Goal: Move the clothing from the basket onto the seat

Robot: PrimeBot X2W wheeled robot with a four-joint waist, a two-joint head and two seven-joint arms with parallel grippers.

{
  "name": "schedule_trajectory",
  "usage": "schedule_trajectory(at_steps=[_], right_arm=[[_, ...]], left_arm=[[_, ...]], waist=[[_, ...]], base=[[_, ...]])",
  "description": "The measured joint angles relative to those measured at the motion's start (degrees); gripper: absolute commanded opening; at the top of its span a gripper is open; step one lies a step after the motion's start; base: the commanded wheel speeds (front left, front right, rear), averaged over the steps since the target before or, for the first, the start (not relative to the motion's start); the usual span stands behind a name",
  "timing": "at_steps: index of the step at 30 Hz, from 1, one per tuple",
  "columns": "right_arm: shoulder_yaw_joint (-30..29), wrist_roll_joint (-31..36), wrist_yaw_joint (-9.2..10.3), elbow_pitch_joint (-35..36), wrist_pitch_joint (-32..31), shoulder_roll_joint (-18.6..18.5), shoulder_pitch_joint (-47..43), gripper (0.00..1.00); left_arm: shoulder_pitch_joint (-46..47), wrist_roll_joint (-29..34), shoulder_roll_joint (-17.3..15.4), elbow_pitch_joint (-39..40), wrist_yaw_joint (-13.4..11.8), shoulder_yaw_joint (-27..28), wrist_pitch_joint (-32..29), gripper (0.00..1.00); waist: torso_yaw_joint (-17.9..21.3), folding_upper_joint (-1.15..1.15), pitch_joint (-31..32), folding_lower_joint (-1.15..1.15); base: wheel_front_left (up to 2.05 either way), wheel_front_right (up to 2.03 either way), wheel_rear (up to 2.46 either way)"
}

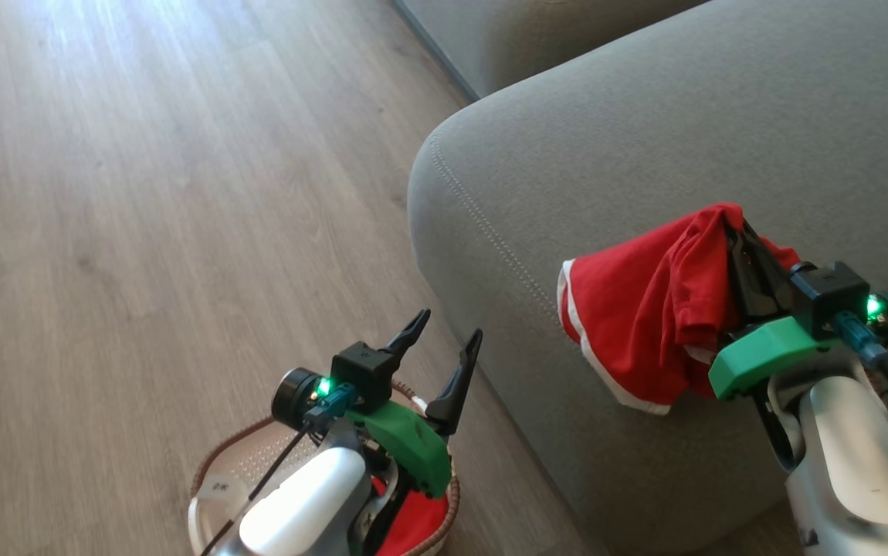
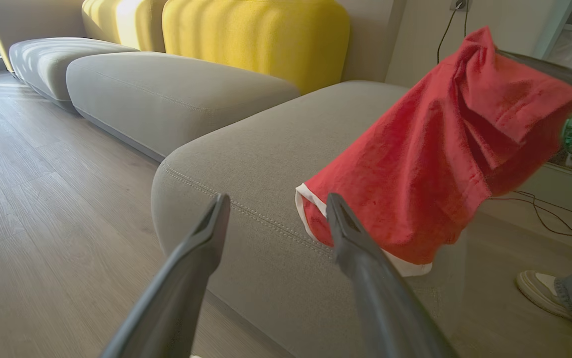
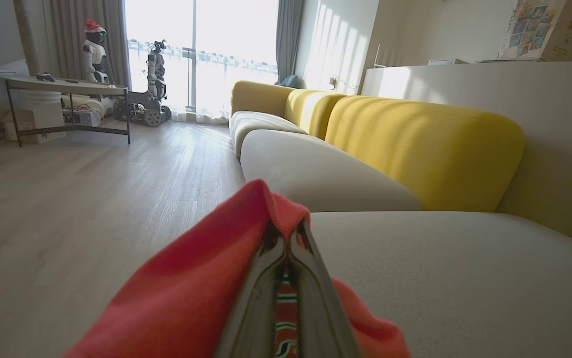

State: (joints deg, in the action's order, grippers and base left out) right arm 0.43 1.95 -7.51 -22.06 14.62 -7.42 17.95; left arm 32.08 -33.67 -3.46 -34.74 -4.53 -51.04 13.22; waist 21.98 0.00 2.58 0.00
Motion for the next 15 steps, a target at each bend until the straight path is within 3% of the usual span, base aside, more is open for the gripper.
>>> schedule_trajectory(at_steps=[7, 15], right_arm=[[-0.62, -2.18, 0.0, -3.64, 0.0, -0.78, 3.32, 0.0], [-0.68, -4.14, 0.0, -9.95, -1.36, -7.9, 20.79, 0.0]], left_arm=[[0.01, -0.11, 0.41, 0.62, -0.02, -0.45, 0.47, 1.0], [0.09, -0.15, 0.53, 1.8, -0.15, -0.97, 0.48, 1.0]], waist=[[-3.11, 0.0, -0.95, 0.0], [-7.6, 0.0, -3.86, 0.0]], base=[[0.0, 0.0, 0.0], [0.0, 0.0, 0.0]])
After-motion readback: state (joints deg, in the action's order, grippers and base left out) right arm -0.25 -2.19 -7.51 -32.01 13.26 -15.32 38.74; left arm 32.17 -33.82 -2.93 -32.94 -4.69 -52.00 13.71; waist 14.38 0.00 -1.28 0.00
